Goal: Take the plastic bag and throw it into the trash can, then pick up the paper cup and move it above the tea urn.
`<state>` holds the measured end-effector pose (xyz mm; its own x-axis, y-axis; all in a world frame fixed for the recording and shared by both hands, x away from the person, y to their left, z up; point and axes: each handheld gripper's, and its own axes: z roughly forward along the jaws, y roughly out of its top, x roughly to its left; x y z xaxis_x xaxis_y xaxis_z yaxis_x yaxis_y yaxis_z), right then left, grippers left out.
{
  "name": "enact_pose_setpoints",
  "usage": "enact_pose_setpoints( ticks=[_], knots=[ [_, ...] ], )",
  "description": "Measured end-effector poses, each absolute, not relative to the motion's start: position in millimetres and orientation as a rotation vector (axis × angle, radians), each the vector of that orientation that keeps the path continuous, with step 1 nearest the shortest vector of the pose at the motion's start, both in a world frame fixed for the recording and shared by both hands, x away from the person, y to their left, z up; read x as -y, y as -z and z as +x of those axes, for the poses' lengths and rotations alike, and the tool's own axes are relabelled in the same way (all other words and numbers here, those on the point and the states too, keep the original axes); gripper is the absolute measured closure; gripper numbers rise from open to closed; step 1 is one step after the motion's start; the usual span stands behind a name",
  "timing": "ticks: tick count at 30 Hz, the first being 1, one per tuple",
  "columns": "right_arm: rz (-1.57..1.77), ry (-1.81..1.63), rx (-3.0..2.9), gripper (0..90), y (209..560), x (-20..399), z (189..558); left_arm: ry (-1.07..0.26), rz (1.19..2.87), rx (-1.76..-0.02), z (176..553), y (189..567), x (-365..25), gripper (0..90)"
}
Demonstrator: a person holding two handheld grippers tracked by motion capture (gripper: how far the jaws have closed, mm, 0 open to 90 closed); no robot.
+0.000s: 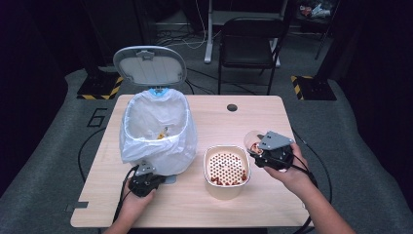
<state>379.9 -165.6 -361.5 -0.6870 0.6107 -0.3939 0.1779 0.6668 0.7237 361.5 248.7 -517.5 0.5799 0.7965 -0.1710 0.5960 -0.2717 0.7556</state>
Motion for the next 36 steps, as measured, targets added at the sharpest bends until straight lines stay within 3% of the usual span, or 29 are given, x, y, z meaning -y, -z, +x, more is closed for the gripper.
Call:
enact_pose_setpoints(
  ticks=[36],
  knots=[
    [0.333, -0.644, -2.242, 42.7, 362.0, 137.1, 372.8, -0.31, 1.987, -1.111, 361.5, 517.2, -248.5, 90.0]
  ],
)
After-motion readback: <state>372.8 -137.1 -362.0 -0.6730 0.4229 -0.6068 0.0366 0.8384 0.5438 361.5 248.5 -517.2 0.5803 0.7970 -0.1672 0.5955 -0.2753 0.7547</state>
